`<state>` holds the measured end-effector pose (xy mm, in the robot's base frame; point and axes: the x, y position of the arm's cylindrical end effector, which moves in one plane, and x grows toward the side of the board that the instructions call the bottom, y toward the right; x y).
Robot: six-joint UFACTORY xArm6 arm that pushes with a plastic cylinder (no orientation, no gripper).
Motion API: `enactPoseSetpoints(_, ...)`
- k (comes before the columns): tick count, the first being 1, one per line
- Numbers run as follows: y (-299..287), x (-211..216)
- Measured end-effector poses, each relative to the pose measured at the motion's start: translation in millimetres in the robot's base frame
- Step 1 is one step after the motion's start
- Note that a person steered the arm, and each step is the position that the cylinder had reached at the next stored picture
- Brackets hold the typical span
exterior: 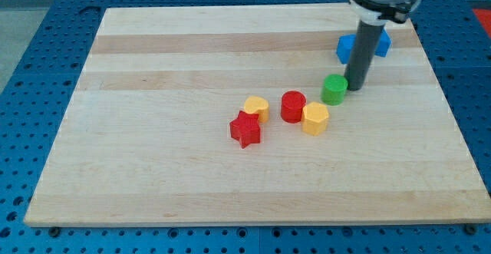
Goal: Push the green circle into the red circle
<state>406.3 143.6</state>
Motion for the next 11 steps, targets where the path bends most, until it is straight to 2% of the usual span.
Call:
enactPoseSetpoints(1,-28.3,-5.8)
enactPoseSetpoints(3,38.0,-1.8)
enactPoseSetpoints(4,48.2,14.3)
enactPoseSetpoints(6,24.3,24.6)
enactPoseSetpoints(9,-37.7,7.7)
enactPoseSetpoints(11,-4.8,7.5)
